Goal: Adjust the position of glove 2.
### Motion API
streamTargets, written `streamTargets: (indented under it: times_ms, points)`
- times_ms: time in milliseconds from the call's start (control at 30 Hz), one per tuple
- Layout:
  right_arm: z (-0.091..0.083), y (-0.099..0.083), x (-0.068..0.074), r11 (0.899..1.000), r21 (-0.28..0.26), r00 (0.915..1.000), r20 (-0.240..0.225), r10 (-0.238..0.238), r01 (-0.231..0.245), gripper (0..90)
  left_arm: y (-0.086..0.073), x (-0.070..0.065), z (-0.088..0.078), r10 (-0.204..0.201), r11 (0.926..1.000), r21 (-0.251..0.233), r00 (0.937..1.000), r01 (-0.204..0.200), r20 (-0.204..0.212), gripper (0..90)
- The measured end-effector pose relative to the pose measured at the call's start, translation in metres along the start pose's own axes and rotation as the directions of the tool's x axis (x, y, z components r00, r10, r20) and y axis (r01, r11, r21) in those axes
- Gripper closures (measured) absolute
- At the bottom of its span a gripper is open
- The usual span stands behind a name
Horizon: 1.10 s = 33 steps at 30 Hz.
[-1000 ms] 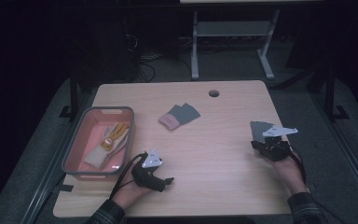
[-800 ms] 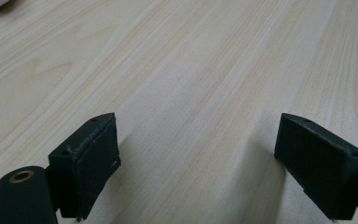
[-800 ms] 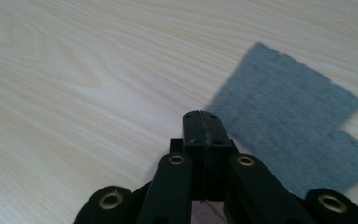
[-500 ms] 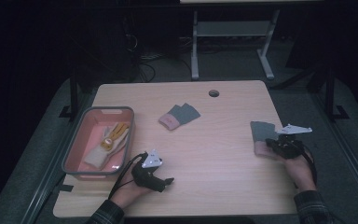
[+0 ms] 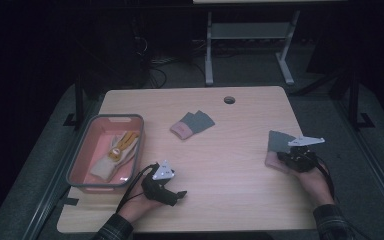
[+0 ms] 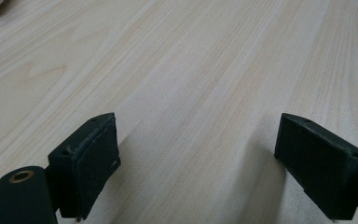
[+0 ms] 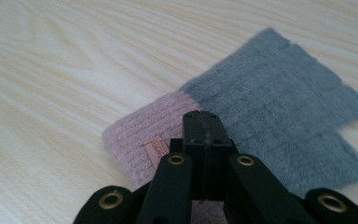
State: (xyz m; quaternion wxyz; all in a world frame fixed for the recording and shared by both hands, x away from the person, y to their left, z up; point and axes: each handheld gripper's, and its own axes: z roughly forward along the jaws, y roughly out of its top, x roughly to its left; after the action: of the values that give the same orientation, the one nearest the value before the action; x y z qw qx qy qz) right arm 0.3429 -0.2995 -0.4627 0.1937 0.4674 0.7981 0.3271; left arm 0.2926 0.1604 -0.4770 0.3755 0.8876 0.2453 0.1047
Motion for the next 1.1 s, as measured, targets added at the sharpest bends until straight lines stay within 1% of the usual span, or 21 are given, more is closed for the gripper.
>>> streamTargets:
  times_ms: [100, 133, 167, 267, 333, 367, 400, 467, 500, 533, 600, 633, 667, 733, 767, 800, 833, 933, 967, 1033, 1100]
  points:
    - [0.001, 0.001, 0.004, 1.0, 0.0, 0.9999, -0.011, -0.013, 0.013, 90.0, 0.0, 0.0, 0.0, 0.0, 1.0, 0.0, 1.0, 0.0, 0.0, 12.5]
    - [0.002, 0.002, 0.008, 1.0, -0.002, 0.9991, -0.035, -0.024, 0.024, 90.0, 0.0, 0.0, 0.0, 0.001, 1.0, -0.001, 1.0, -0.001, 0.0, 12.5]
    - [0.002, 0.002, 0.008, 1.0, -0.002, 0.9991, -0.035, -0.024, 0.024, 90.0, 0.0, 0.0, 0.0, 0.001, 1.0, -0.001, 1.0, -0.001, 0.0, 12.5]
    - [0.002, 0.004, 0.018, 0.999, 0.004, 0.9967, -0.071, -0.039, 0.04, 90.0, 0.0, 0.0, 0.0, 0.0, 1.0, -0.001, 1.0, 0.0, 0.0, 12.5]
    - [0.003, 0.004, 0.021, 0.999, 0.007, 0.9959, -0.077, -0.047, 0.048, 90.0, 0.0, 0.0, 0.0, 0.0, 1.0, -0.001, 1.0, 0.0, 0.0, 12.5]
    - [0.003, 0.005, 0.028, 0.997, 0.008, 0.993, -0.096, -0.07, 0.071, 90.0, 0.0, 0.0, 0.0, 0.001, 1.0, 0.0, 1.0, -0.001, 0.001, 12.5]
    - [0.003, 0.005, 0.028, 0.997, 0.008, 0.993, -0.096, -0.07, 0.071, 90.0, 0.0, 0.0, 0.0, 0.001, 1.0, 0.0, 1.0, -0.001, 0.001, 12.5]
    - [0.004, 0.007, 0.038, 0.996, 0.009, 0.9889, -0.117, -0.092, 0.093, 90.0, 0.0, 0.0, 0.0, 0.002, 1.0, 0.0, 1.0, -0.002, 0.004, 12.5]
    - [0.004, 0.007, 0.038, 0.996, 0.009, 0.9889, -0.117, -0.092, 0.093, 90.0, 0.0, 0.0, 0.0, 0.002, 1.0, 0.0, 1.0, -0.002, 0.004, 12.5]
    - [0.004, 0.007, 0.04, 0.994, 0.003, 0.9867, -0.123, -0.107, 0.108, 90.0, 0.0, -0.001, 0.0, 0.002, 1.0, 0.0, 1.0, -0.002, 0.005, 12.5]
    - [0.004, 0.007, 0.048, 0.992, 0.006, 0.9827, -0.138, -0.123, 0.126, 90.0, 0.0, -0.001, 0.0, 0.001, 1.0, 0.0, 1.0, -0.001, 0.005, 12.5]
    - [0.004, 0.007, 0.048, 0.992, 0.006, 0.9827, -0.138, -0.123, 0.126, 90.0, 0.0, -0.001, 0.0, 0.001, 1.0, 0.0, 1.0, -0.001, 0.005, 12.5]
    - [0.002, 0.007, 0.053, 0.99, 0.011, 0.9781, -0.155, -0.139, 0.143, 90.0, 0.0, -0.001, 0.0, 0.002, 1.0, 0.0, 1.0, -0.002, 0.005, 12.5]
    - [0.001, 0.007, 0.059, 0.988, 0.012, 0.9746, -0.169, -0.147, 0.151, 90.0, 0.0, -0.001, 0.0, 0.002, 1.0, 0.0, 1.0, -0.002, 0.005, 12.5]
    - [0.001, 0.007, 0.059, 0.988, 0.012, 0.9746, -0.169, -0.147, 0.151, 90.0, 0.0, -0.001, 0.0, 0.002, 1.0, -0.001, 1.0, -0.002, 0.005, 12.5]
    - [0.0, 0.006, 0.066, 0.985, 0.014, 0.9676, -0.191, -0.165, 0.171, 90.0, 0.0, -0.001, 0.0, 0.002, 1.0, 0.0, 1.0, -0.002, 0.005, 12.5]
    - [-0.001, 0.006, 0.068, 0.984, 0.017, 0.9658, -0.197, -0.169, 0.175, 90.0, 0.0, -0.001, 0.0, 0.002, 1.0, -0.001, 1.0, -0.002, 0.005, 12.5]
    - [-0.003, 0.006, 0.079, 0.977, 0.018, 0.9541, -0.222, -0.201, 0.211, 90.0, 0.0, -0.001, 0.0, 0.002, 1.0, 0.0, 1.0, -0.002, 0.005, 12.5]
    - [-0.004, 0.005, 0.081, 0.977, 0.021, 0.9525, -0.227, -0.203, 0.213, 90.0, 0.0, -0.001, 0.0, 0.002, 1.0, -0.001, 1.0, -0.002, 0.005, 12.5]
    - [-0.005, 0.005, 0.088, 0.972, 0.017, 0.9449, -0.241, -0.222, 0.232, 90.0, 0.0, -0.001, 0.0, 0.002, 1.0, -0.001, 1.0, -0.002, 0.005, 12.5]
    - [-0.005, 0.005, 0.094, 0.971, 0.021, 0.9409, -0.252, -0.227, 0.24, 90.0, 0.0, -0.001, 0.0, 0.001, 1.0, 0.0, 1.0, -0.001, 0.004, 12.6]
